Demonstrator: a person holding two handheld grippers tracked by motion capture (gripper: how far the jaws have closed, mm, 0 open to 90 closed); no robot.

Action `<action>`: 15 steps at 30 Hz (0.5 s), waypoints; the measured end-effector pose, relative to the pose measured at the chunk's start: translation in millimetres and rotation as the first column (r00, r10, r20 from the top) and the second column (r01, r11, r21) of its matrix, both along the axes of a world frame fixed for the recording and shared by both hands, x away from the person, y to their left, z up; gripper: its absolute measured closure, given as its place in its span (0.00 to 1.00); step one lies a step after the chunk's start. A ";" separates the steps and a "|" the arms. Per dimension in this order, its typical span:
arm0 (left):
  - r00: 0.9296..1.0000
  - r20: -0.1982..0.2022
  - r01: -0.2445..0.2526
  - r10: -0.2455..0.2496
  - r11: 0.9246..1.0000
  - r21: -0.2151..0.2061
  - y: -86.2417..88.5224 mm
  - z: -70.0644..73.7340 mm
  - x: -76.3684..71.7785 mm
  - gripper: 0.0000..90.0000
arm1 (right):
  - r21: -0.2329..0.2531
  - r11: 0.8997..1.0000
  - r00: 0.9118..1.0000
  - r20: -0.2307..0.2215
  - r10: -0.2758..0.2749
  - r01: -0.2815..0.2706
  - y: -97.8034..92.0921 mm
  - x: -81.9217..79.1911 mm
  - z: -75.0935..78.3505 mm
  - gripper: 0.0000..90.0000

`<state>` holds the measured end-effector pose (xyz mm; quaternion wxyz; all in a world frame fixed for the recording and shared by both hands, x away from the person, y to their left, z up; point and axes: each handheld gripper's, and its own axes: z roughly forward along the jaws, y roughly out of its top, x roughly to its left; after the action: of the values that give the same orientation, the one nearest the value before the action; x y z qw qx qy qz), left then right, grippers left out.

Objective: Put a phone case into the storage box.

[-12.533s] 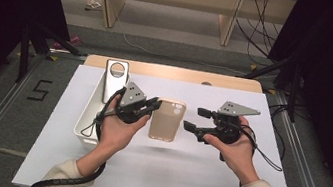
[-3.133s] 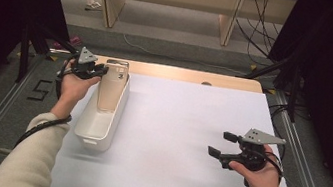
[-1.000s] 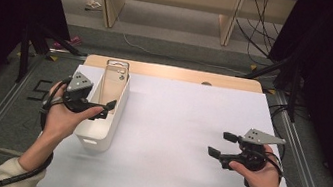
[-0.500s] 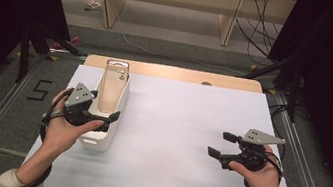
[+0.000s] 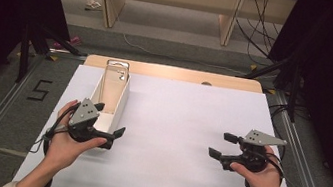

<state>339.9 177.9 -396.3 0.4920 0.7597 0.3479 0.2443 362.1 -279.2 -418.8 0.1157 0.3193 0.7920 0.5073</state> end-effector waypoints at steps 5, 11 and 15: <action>1.000 -0.004 0.013 -0.013 1.000 0.004 -2.2 -5.9 -3.8 0.00 | -0.005 1.000 1.000 0.000 0.001 -0.001 -1.1 -1.3 -0.2 0.18; 1.000 0.006 0.013 -0.014 1.000 0.018 -2.4 -9.7 -7.8 0.00 | -0.001 1.000 1.000 0.002 0.002 -0.002 -2.3 -2.8 -0.6 0.18; 1.000 0.010 0.012 -0.012 0.999 0.031 -3.1 -12.8 -12.7 0.00 | 0.000 1.000 1.000 0.002 0.000 0.000 -4.7 -4.5 -0.1 0.18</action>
<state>327.2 174.8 -409.2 0.4833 0.7681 0.3370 0.2507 357.6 -283.9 -418.9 0.1164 0.3187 0.7920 0.5075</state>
